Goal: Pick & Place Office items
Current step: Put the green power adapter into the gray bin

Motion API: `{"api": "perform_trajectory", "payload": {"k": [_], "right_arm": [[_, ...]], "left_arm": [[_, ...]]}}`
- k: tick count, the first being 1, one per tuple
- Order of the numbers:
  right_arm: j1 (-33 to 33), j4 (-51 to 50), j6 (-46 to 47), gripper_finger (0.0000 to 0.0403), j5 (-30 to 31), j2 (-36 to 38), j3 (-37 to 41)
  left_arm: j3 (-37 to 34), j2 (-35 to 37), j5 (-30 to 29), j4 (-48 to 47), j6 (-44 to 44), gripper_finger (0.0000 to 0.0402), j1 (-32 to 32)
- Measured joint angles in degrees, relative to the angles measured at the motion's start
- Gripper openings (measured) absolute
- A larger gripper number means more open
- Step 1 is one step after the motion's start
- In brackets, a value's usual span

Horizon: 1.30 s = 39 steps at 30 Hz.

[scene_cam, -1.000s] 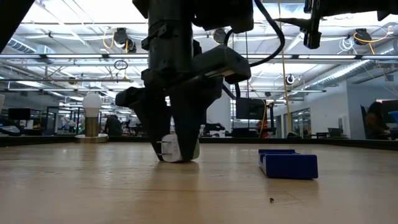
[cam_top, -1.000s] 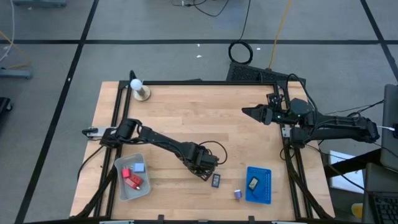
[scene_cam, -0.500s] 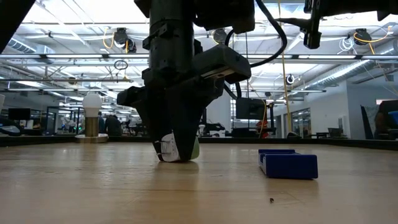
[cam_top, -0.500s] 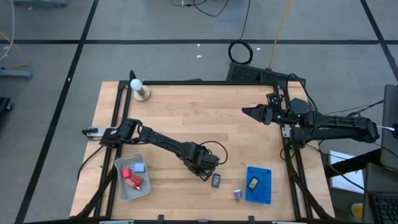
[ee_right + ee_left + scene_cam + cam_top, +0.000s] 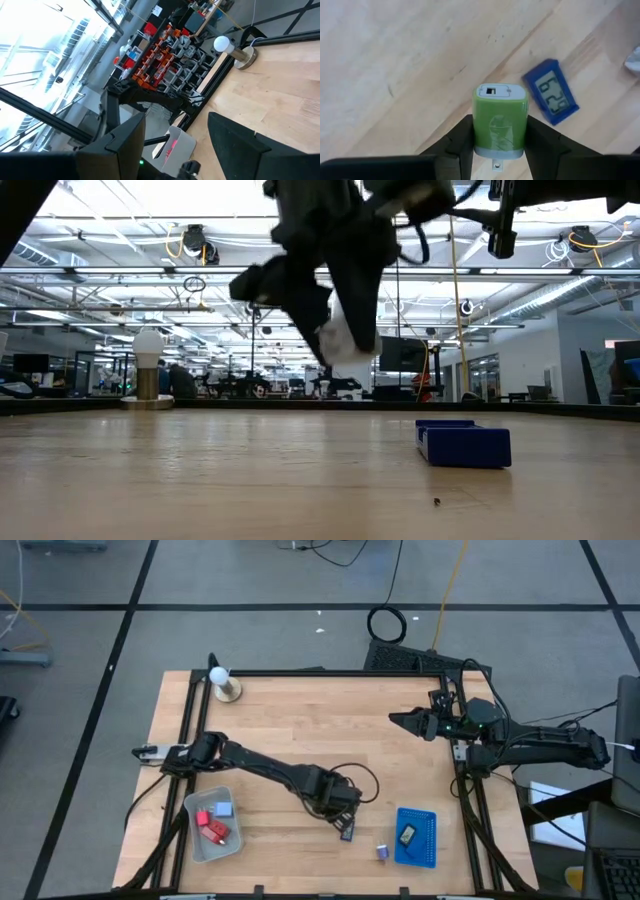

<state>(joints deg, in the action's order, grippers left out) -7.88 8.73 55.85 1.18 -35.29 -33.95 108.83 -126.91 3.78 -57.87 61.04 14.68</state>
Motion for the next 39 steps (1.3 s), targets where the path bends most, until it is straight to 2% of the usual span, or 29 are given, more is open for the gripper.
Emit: {"api": "perform_trajectory", "payload": {"k": [13, 24, 33, 39], "right_arm": [[0.0, -0.1, -1.0, 0.0210, 0.0, 0.0, 0.0], [0.0, -0.9, -0.7, 0.0210, -1.5, 0.0, 0.0], [0.0, -4.0, 2.1, 0.0210, 2.3, -2.1, 0.0], [0.0, -3.2, 3.7, 0.0210, 5.9, -4.3, 0.0]], "left_arm": [[14.9, 0.1, -2.3, -11.3, -3.5, 0.0134, -0.4], [25.4, 0.2, -2.4, -32.1, -12.8, 0.0134, 1.0], [25.0, 6.0, -4.9, -32.2, -20.2, 0.0134, 3.6], [18.6, 11.3, -6.4, -32.1, -23.6, 0.0134, 3.6]]}}
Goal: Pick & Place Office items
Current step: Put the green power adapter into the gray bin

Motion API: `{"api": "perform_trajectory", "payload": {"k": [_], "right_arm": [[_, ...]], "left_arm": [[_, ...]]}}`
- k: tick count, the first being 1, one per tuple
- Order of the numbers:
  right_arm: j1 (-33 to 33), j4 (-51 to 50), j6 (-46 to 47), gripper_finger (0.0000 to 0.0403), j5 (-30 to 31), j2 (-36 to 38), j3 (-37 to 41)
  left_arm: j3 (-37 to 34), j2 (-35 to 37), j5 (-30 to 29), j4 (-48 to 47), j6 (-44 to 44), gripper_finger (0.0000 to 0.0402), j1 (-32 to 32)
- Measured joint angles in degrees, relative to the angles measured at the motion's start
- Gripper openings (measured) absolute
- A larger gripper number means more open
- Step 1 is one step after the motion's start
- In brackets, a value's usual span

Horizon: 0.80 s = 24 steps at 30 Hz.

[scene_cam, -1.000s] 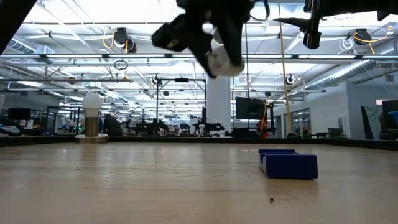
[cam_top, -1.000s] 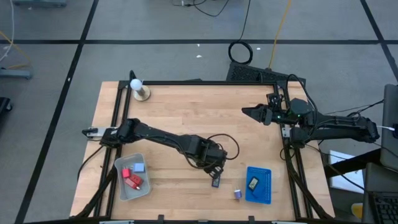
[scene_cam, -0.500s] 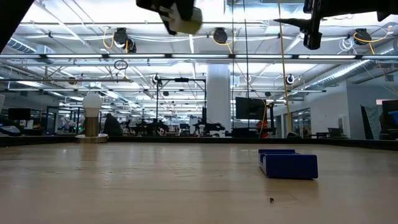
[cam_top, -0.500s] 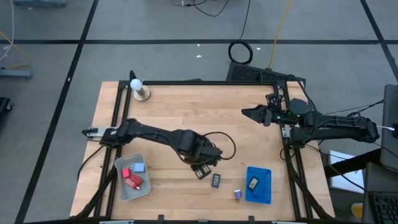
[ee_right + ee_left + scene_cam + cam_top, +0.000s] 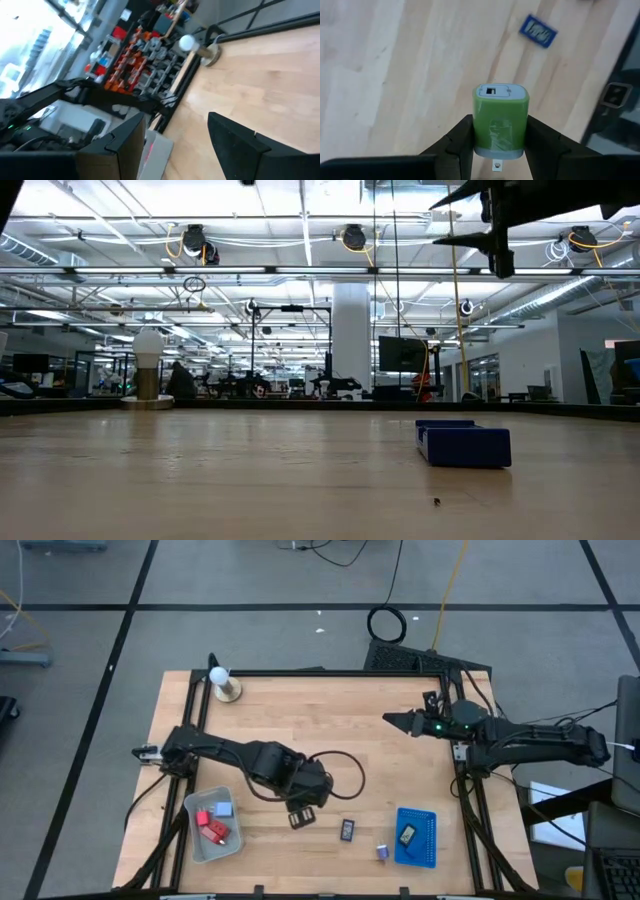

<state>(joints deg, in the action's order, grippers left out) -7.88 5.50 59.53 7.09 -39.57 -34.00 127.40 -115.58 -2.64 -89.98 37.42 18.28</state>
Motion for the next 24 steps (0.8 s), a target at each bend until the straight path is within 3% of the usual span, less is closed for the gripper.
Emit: {"api": "perform_trajectory", "payload": {"k": [7, 14, 24], "right_arm": [[0.0, 0.2, 1.3, 0.0210, 0.6, -1.3, 0.0], [0.0, 0.3, 2.0, 0.0210, 0.8, -1.5, 0.0], [0.0, 0.3, 2.1, 0.0210, 3.7, -1.5, 0.0]], "left_arm": [[-15.9, 8.9, -0.4, 0.9, -0.2, 0.0134, 0.1], [-33.3, 22.3, 0.9, 8.9, 4.5, 0.0134, 0.2], [-47.4, 35.7, 1.9, 9.1, 11.4, 0.0134, 0.4]]}}
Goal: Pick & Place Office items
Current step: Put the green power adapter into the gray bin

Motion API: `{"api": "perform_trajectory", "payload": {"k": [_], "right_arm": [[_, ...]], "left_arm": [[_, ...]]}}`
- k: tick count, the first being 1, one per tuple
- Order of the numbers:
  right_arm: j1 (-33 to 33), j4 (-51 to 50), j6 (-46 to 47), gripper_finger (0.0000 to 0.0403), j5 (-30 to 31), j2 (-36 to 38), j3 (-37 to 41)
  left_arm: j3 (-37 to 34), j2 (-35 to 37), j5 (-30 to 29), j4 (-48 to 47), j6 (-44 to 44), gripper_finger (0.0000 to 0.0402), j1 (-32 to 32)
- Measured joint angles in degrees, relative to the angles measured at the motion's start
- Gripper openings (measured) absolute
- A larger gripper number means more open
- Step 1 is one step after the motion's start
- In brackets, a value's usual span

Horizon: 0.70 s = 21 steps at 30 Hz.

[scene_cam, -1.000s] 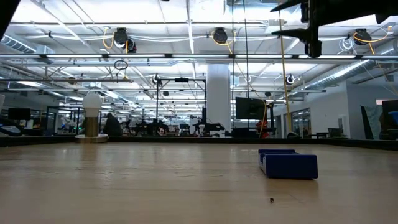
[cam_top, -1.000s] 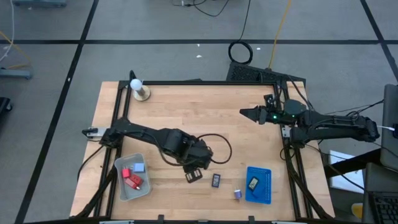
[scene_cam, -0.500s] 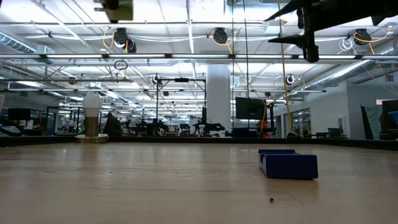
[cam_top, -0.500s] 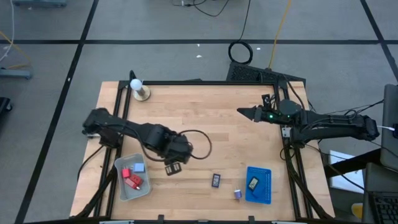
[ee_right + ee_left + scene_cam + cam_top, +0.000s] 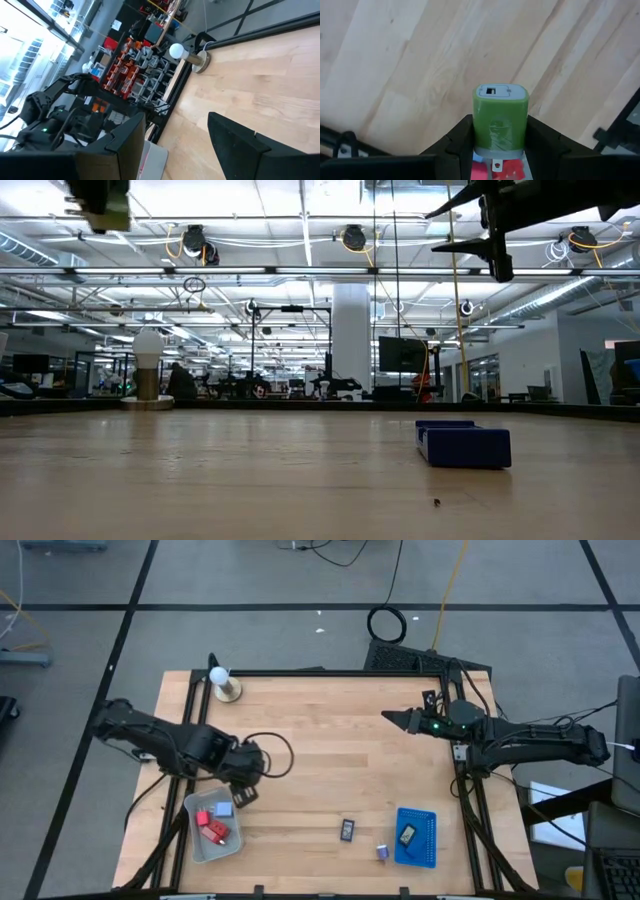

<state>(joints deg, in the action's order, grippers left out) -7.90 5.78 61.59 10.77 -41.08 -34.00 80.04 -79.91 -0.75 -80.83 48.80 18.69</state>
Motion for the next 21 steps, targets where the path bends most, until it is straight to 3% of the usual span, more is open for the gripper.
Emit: {"api": "perform_trajectory", "payload": {"k": [13, 21], "right_arm": [[0.0, 0.0, 0.1, 0.0210, 1.4, 0.0, 0.0], [0.0, 0.0, 0.1, 0.0210, 1.5, 0.0, 0.0]], "left_arm": [[-17.8, 11.5, 4.4, 4.2, 11.0, 0.0134, 5.4], [-23.9, 16.0, 5.0, 6.2, 20.9, 0.0134, 12.0]]}}
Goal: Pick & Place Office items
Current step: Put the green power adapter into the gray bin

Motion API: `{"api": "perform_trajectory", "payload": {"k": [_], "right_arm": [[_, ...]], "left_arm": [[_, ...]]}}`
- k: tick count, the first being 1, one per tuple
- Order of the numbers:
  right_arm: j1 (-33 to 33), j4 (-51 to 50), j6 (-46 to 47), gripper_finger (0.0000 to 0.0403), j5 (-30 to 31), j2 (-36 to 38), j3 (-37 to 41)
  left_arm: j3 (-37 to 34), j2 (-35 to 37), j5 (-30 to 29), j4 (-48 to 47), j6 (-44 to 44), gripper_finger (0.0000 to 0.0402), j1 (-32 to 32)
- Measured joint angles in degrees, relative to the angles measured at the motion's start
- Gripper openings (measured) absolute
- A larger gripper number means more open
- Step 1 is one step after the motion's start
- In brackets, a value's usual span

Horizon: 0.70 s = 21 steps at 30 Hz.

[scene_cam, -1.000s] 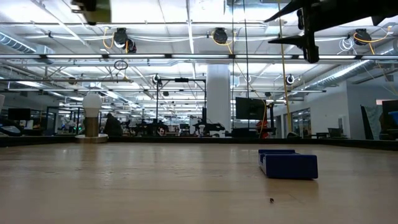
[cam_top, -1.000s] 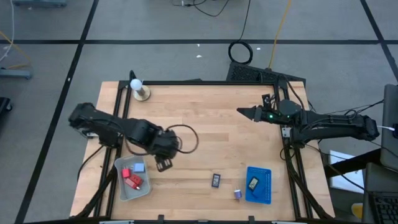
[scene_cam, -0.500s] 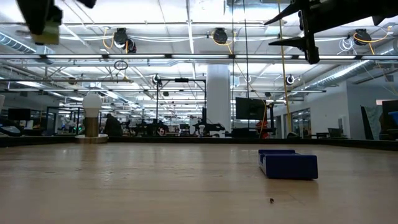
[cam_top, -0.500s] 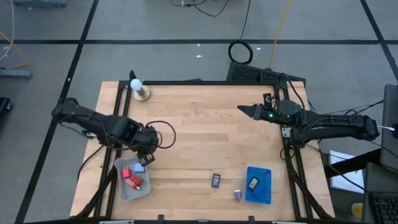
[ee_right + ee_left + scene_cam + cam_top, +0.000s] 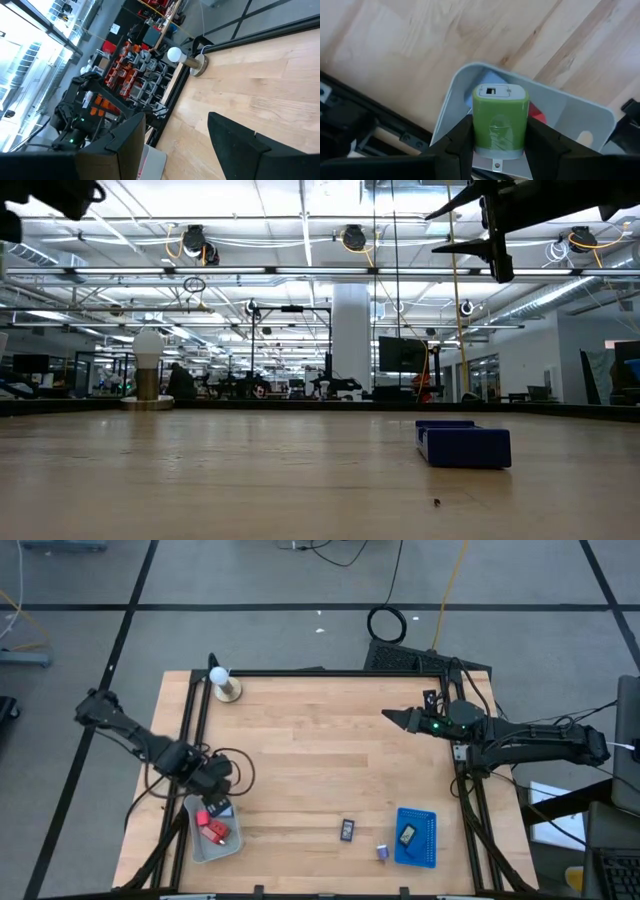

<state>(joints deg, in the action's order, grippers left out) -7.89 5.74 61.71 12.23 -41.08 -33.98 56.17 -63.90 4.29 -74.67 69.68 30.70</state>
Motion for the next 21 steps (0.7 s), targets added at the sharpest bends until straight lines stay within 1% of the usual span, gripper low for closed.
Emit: {"api": "perform_trajectory", "payload": {"k": [5, 12, 14, 21], "right_arm": [[0.0, 0.0, 0.0, 0.0210, 0.0, 0.0, 0.0], [0.0, 0.0, 0.0, 0.0210, 0.0, 0.0, 0.0], [0.0, 0.0, 0.0, 0.0210, 0.0, 0.0, 0.0], [0.0, 0.0, 0.0, 0.0210, 0.0, 0.0, 0.0]], "left_arm": [[-2.2, 0.6, 0.0, 0.9, 4.4, 0.0134, 4.0], [-6.1, 0.6, 0.2, 7.9, 9.2, 0.0134, 8.7], [-7.4, 0.6, 0.2, 8.6, 10.7, 0.0134, 9.8], [-11.1, 0.6, 0.7, 8.8, 12.6, 0.0134, 11.3]]}}
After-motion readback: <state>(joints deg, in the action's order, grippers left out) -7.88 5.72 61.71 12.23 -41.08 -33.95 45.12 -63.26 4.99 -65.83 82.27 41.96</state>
